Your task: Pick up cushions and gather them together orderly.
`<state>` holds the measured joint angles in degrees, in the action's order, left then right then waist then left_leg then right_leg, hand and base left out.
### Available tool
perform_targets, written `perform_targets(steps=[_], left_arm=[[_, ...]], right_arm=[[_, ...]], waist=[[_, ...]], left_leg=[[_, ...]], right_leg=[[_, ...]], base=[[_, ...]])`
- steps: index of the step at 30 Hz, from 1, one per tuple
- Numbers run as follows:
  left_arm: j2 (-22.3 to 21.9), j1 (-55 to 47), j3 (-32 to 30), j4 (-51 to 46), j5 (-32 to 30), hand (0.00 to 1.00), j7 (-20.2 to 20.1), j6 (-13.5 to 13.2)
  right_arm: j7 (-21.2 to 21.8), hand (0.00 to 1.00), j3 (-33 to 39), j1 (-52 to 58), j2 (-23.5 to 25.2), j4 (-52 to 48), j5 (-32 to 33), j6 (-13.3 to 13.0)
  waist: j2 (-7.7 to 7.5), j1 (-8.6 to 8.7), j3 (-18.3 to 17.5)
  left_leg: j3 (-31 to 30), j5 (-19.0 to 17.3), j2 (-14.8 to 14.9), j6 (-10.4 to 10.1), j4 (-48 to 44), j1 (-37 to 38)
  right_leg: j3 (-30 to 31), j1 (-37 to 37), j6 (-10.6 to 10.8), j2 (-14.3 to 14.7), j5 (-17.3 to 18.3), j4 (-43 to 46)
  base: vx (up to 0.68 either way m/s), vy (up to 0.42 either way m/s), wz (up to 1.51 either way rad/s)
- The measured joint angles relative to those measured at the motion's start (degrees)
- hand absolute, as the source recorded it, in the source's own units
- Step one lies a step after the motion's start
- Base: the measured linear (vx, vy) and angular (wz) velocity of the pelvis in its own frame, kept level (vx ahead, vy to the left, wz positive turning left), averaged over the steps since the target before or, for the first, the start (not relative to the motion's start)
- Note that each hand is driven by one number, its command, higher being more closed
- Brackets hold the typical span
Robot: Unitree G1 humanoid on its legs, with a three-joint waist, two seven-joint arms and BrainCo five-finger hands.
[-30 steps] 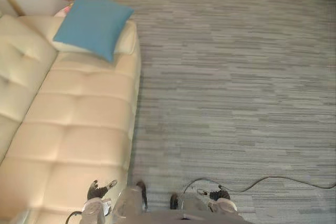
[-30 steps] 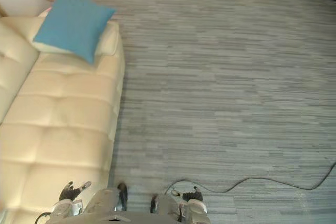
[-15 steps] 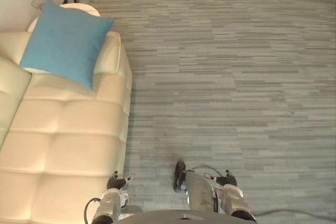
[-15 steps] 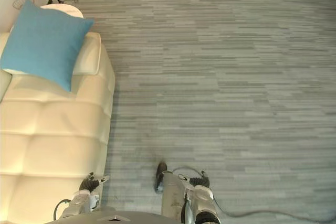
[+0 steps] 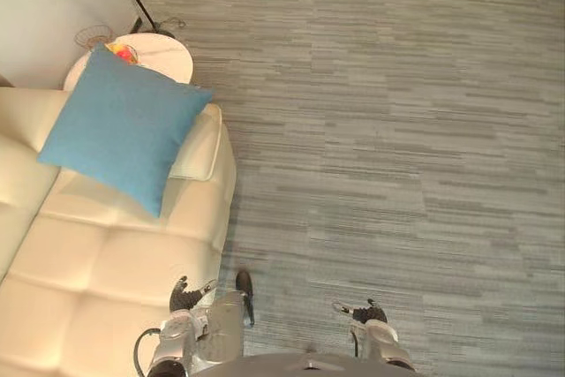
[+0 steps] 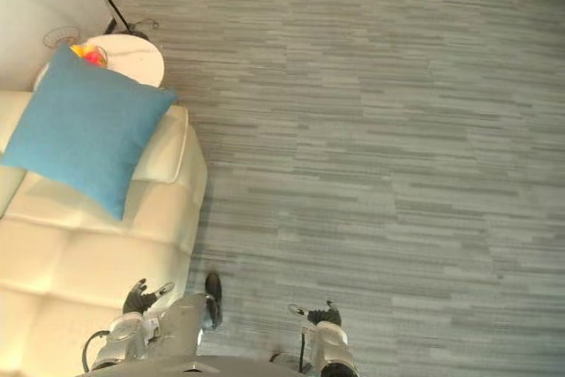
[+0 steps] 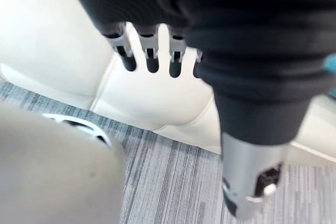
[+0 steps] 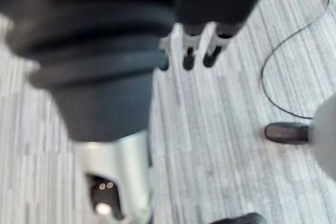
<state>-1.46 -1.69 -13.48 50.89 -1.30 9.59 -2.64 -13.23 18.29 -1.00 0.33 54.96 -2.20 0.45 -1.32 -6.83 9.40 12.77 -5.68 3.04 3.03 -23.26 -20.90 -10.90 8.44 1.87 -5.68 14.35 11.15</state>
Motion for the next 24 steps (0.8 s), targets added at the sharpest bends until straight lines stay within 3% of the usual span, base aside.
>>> perform_targets(steps=[2, 3, 4, 5, 6, 7, 9, 12, 13, 14, 15, 16, 19, 20, 21, 22, 23, 24], left_arm=[[0.44, 0.21, 0.66, 1.29, 0.02, 0.00, 0.03, -0.13], [1.27, 0.39, 1.78, 2.52, 0.00, 0.00, 0.02, 0.07], [2.08, 0.30, 2.88, 3.53, 0.00, 0.00, 0.00, 0.35], [2.16, 0.23, 2.90, 3.89, -0.03, 0.00, 0.03, 0.39], [2.06, 0.14, 2.91, 4.10, -0.03, 0.00, 0.06, 0.90], [2.04, -0.15, 2.88, 4.20, -0.03, 0.00, 0.07, 1.22], [2.08, -0.10, 2.69, 4.74, -0.03, 0.00, 0.10, 1.39], [1.86, -0.04, 2.56, 4.89, -0.05, 0.00, 0.13, 1.41], [2.00, 0.07, 2.72, 5.21, -0.08, 0.00, 0.10, 1.41], [2.19, 0.04, 2.71, 5.39, -0.11, 0.00, 0.10, 1.40], [2.16, -0.07, 2.50, 6.26, -0.10, 0.00, 0.14, 1.41], [1.22, 0.32, 2.18, 7.03, -0.17, 0.00, 0.08, 1.31], [-0.33, -0.38, 0.91, 6.84, -0.16, 0.00, 0.30, 1.24], [-0.61, -0.33, -0.77, 6.42, -0.11, 0.00, 0.44, 1.29], [-1.17, -0.26, -2.27, 5.20, -0.06, 0.00, 0.46, 1.26], [-1.44, -0.38, -2.80, 4.63, -0.02, 0.00, 0.50, 1.26], [-1.28, -0.53, -3.28, 3.64, 0.04, 0.00, 0.53, 1.28], [-1.06, -0.50, -3.22, 3.35, 0.20, 0.00, 0.52, 1.27]], right_arm=[[0.11, 0.00, 0.30, 0.31, 0.02, 0.03, -0.45, -0.05], [0.16, 0.00, 0.07, 0.39, 0.19, 0.02, -0.45, -0.10], [0.23, 0.00, -0.14, 0.76, 0.27, -0.43, -0.43, -0.16], [0.23, 0.00, -0.17, 0.75, 0.00, -0.74, -0.46, -0.26], [0.24, 0.00, -0.17, 0.84, -0.40, -1.24, -0.46, -0.23], [0.23, 0.00, -0.17, 1.14, -0.61, -1.98, -0.46, -0.31], [0.24, 0.00, -0.12, 1.23, -0.67, -1.98, -0.46, -0.27], [0.25, 0.00, -0.07, 1.36, -1.00, -2.24, -0.46, -0.31], [0.25, 0.00, -0.01, 1.84, -1.07, -2.11, -0.43, -0.26], [0.27, 0.00, 0.27, 2.12, -0.94, -2.14, -0.30, -0.27], [0.27, 0.00, 0.58, 2.42, -1.21, -2.12, -0.37, -0.25], [0.29, 0.00, 1.19, 2.25, -2.35, -1.95, -0.50, -0.25], [0.29, 0.00, 2.08, 2.46, -2.68, -2.05, -0.43, -0.26], [0.27, 0.00, 1.91, 2.48, -2.92, -2.26, -0.40, -0.32], [0.25, 0.00, 1.17, 2.48, -2.95, -2.17, -0.37, -0.23], [0.25, 0.00, 0.48, 2.57, -2.91, -2.13, -0.36, -0.24], [0.23, 0.00, -0.70, 2.62, -2.28, -2.09, -0.35, -0.26], [0.21, 0.00, -1.06, 2.71, -1.89, -2.00, -0.35, -0.25]], waist=[[-0.18, 0.00, -0.04], [-0.38, 0.86, 0.00], [-0.58, 1.84, 0.09], [-0.59, 2.11, 0.12], [-0.31, 2.29, 0.26], [0.12, 2.47, 0.36], [-0.10, 2.98, 0.36], [0.41, 4.08, 0.51], [0.27, 4.55, 0.45], [-0.07, 4.63, 0.47], [-0.27, 4.89, 0.38], [2.09, 4.57, 0.81], [3.04, 4.59, 0.12], [3.83, 4.90, -0.27], [4.11, 4.40, -0.26], [3.87, 4.00, -0.08], [3.89, 3.01, 0.01], [3.58, 2.89, 0.17]], left_leg=[[0.40, -4.67, -0.54, 0.41, -1.67, 3.34], [0.22, -6.43, -1.34, 0.78, -1.77, 5.87], [-0.07, -8.22, -2.12, 1.23, -1.74, 9.62], [-0.15, -8.82, -2.38, 1.43, -1.46, 11.56], [-0.52, -9.85, -2.38, 1.44, -0.73, 14.66], [-1.48, -10.89, -2.24, 0.86, 1.58, 18.37], [-2.81, -10.96, -1.96, 0.72, 4.41, 21.90], [-5.94, -11.78, 0.77, -1.34, 8.37, 26.59], [-8.37, -12.52, 1.75, -3.28, 9.68, 27.47], [-9.39, -12.88, 1.78, -3.92, 10.10, 28.04], [-11.52, -13.57, 2.29, -5.06, 10.54, 29.00], [-14.00, -12.70, 3.85, -5.37, 10.27, 29.88], [-16.31, -10.46, 4.51, -6.83, 7.22, 29.84], [-17.62, -9.86, 5.70, -7.84, -3.27, 24.78], [-17.19, -6.89, 6.93, -9.11, -14.61, 18.76], [-16.71, -5.30, 7.82, -9.31, -19.78, 16.25], [-12.41, -5.33, 10.23, -8.23, -29.51, 10.75], [-8.80, -6.05, 10.85, -7.28, -32.02, 8.23]], right_leg=[[2.77, -6.46, 3.79, -2.03, -0.70, 19.75], [4.23, -11.02, 7.74, -3.79, -3.52, 32.54], [5.15, -15.89, 8.79, -5.43, -4.18, 45.50], [4.86, -17.75, 8.21, -6.12, -3.91, 49.67], [3.26, -20.21, 5.94, -6.87, -3.01, 52.97], [0.25, -23.57, 3.70, -7.37, -1.61, 52.77], [-2.62, -25.93, 2.05, -7.24, 0.69, 46.57], [-1.99, -28.98, 2.38, -3.36, -0.46, 23.98], [2.81, -29.43, 3.28, -1.42, -5.37, 11.60], [5.29, -29.19, 3.84, -0.92, -8.69, 6.75], [6.81, -27.51, 4.73, -0.61, -17.04, 4.93], [5.42, -26.92, 3.52, 0.30, -12.70, 9.55], [3.02, -27.16, 1.61, -0.71, -6.84, 16.47], [-0.28, -25.25, 0.75, -1.09, -4.36, 17.33], [-2.49, -23.07, -0.25, -1.13, -3.35, 16.66], [-3.58, -21.85, -0.70, -0.94, -3.08, 15.91], [-5.95, -17.83, -1.32, -0.77, -2.71, 13.37], [-7.46, -14.45, -1.29, -1.09, -2.73, 10.95]], base=[[0.53, 0.215, 0.04], [0.60, 0.160, 0.20], [0.50, 0.120, 0.26], [0.48, 0.067, 0.22], [0.43, 0.001, 0.16], [0.52, -0.015, 0.21], [0.44, -0.096, 0.41], [0.45, -0.219, 0.55], [0.41, -0.283, 0.75], [0.45, -0.344, 0.91], [0.53, -0.400, 0.85], [0.43, -0.330, 0.77], [0.32, -0.241, 0.62], [0.46, -0.320, 1.00], [0.36, -0.244, 0.91], [0.40, -0.226, 0.67], [0.32, -0.148, 0.63], [0.37, -0.122, 0.69]])
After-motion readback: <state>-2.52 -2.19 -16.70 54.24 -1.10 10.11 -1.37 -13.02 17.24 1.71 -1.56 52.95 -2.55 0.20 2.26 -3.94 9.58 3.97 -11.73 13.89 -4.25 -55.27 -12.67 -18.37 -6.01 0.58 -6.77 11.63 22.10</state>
